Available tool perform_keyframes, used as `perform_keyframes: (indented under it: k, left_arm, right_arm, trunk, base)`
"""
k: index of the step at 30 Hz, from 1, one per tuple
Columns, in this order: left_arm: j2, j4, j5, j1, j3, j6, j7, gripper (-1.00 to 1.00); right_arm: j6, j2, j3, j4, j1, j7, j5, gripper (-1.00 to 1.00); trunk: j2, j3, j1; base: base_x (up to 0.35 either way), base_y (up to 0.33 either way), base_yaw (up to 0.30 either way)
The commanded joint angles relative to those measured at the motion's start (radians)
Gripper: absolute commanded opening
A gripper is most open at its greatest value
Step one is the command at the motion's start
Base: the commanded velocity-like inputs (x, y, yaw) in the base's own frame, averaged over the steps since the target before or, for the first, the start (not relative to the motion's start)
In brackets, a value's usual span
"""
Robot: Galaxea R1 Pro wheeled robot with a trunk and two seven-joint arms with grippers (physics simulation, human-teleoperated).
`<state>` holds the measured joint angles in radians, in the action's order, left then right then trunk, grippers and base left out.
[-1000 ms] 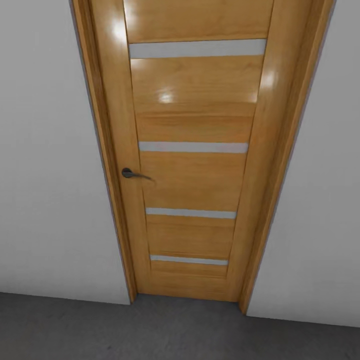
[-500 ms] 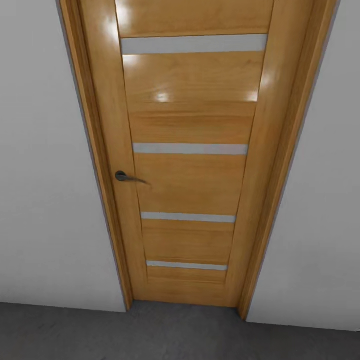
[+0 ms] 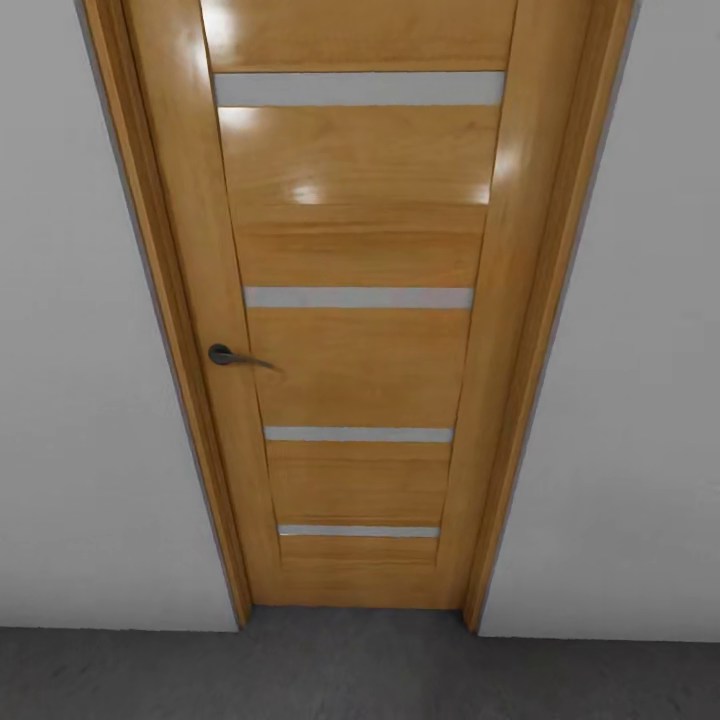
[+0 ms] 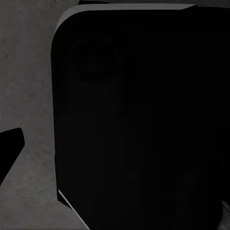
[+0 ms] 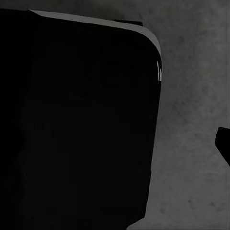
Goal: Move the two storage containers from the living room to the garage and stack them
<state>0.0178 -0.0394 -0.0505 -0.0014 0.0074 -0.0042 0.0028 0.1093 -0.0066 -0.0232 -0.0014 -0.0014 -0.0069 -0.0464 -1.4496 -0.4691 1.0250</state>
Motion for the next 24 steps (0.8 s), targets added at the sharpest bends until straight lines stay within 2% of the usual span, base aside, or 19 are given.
perform_keyframes:
  k: [1, 15, 24]
  left_arm:
    - [0.0, 0.0, -0.005, 0.0, 0.0, 0.0, 0.0, 1.0]
    - [0.0, 0.0, -0.006, 0.0, 0.0, 0.0, 0.001, 1.0]
    - [0.001, 0.0, -0.006, 0.0, 0.001, 0.0, 0.003, 1.0]
  right_arm:
    - [0.002, -0.001, -0.002, 0.0, 0.0, -0.001, -0.005, 1.0]
    - [0.001, -0.004, -0.004, 0.0, 0.0, 0.0, -0.008, 1.0]
    - [0.0, -0.001, -0.004, 0.0, 0.0, 0.0, -0.007, 1.0]
  trunk:
    - [0.0, -0.001, 0.0]
    - [0.0, -0.001, 0.0]
    - [0.0, -0.001, 0.0]
  base:
    - [0.0, 0.0, -0.007]
    - [0.0, 0.001, -0.001]
    - [0.0, 0.091, 0.0]
